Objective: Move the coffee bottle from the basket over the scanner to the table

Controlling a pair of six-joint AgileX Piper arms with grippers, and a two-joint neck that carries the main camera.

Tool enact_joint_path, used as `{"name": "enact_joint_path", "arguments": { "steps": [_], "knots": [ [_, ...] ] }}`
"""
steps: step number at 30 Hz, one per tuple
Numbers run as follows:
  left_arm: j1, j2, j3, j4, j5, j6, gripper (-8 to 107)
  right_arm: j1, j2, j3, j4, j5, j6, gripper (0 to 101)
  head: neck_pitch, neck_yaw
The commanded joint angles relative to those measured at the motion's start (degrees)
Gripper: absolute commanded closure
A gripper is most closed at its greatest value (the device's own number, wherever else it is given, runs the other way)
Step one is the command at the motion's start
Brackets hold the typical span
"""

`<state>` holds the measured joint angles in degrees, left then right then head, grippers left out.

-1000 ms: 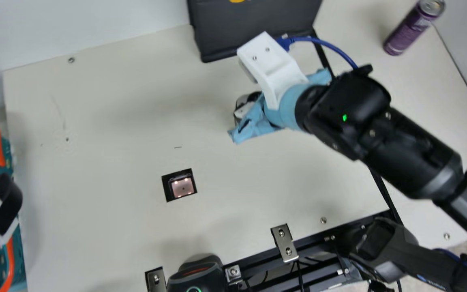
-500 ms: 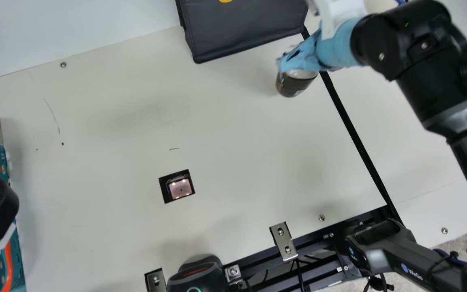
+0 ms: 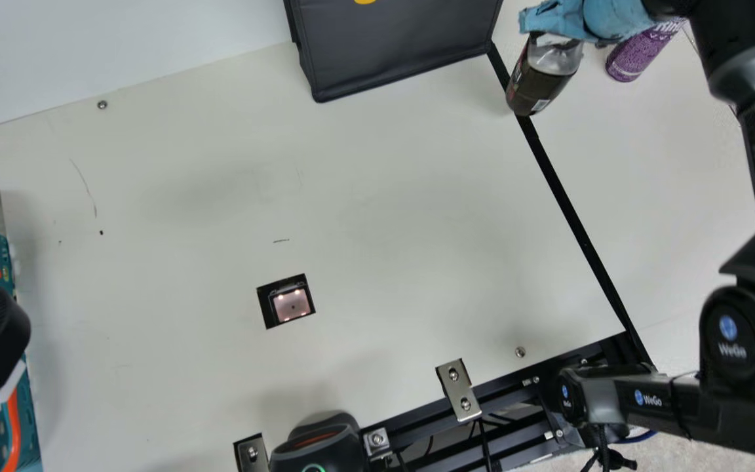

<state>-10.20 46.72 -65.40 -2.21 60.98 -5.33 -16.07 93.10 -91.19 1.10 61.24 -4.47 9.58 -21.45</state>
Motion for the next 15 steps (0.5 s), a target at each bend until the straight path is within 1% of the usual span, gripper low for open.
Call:
{"name": "enact_joint_path", "arguments": {
  "steps": [1,9,15],
  "knots": [
    [0.0,0.0,0.0,0.0,0.0,0.0,9,-0.4,3.1,-3.3,-0.2,0.8,0.2,101,-1.7,-0.1],
    [0.0,0.0,0.0,0.0,0.0,0.0,9,-2.3,10.8,-11.1,-0.8,3.4,0.2,101,-1.7,-0.1],
    [0.0,0.0,0.0,0.0,0.0,0.0,9,-4.0,15.0,-15.3,-0.4,4.6,-0.1,101,-1.7,-0.1]
  ]
}}
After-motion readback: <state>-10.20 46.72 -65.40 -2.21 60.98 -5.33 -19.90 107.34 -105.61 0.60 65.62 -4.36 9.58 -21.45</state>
